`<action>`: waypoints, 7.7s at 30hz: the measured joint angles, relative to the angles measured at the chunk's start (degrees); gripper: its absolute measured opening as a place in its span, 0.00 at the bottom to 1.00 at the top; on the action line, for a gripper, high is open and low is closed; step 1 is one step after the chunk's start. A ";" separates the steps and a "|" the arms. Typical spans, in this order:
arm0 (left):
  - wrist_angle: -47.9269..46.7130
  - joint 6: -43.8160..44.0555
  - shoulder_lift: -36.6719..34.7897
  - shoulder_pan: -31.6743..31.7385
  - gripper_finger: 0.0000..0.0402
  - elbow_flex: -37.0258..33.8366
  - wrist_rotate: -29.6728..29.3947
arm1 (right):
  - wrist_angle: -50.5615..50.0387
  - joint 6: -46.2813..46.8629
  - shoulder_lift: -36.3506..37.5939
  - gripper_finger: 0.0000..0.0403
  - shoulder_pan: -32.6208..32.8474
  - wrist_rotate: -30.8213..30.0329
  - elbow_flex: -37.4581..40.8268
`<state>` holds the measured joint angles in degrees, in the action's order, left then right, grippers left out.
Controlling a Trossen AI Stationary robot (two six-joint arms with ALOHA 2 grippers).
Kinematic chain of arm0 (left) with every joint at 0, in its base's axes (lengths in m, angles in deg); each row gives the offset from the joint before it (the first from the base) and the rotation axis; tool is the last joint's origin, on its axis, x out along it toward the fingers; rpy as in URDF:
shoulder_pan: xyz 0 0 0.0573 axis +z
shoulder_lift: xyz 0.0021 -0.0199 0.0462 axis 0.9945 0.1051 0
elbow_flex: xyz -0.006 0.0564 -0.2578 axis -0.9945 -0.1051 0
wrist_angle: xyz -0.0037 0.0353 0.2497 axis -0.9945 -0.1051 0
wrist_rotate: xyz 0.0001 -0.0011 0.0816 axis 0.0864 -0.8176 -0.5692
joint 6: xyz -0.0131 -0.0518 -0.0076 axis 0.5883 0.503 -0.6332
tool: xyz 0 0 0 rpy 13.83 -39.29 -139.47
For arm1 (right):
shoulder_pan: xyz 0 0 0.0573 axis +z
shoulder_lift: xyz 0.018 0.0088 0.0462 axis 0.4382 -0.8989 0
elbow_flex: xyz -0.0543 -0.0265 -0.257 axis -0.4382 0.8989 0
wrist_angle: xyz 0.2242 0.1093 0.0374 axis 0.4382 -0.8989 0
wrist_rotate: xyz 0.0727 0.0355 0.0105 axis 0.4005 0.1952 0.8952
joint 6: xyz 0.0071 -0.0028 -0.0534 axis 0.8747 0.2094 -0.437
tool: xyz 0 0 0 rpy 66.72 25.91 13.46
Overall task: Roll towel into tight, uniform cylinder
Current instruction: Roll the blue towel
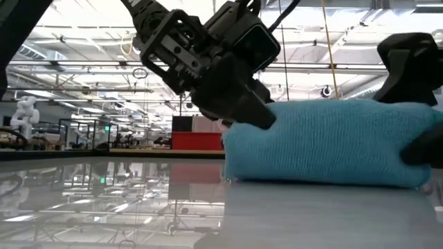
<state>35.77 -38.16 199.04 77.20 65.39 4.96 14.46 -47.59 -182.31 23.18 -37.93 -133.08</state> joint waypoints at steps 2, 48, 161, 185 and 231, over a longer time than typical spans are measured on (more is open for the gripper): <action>0.01 0.04 0.00 0.03 0.04 0.32 0.47 | -1.16 2.25 0.00 0.68 0.00 0.03 0.00; -1.45 14.76 -1.70 -1.95 0.33 0.26 -7.79 | 2.45 42.33 -1.75 0.04 -1.53 14.48 0.38; -5.54 13.52 -2.55 0.04 0.04 -0.44 1.13 | 10.51 14.84 -6.77 0.08 1.88 0.32 1.11; -17.00 -6.12 -12.00 -11.67 0.46 -0.42 -26.85 | 15.61 28.00 -3.42 0.04 -4.28 20.09 1.20; -22.72 -13.77 -6.05 -11.23 0.08 -0.36 -36.63 | 19.68 19.83 6.62 0.55 -13.38 33.12 1.27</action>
<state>13.05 -51.93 192.98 65.97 65.03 -31.67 34.13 -27.75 -175.69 9.80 -4.81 -131.82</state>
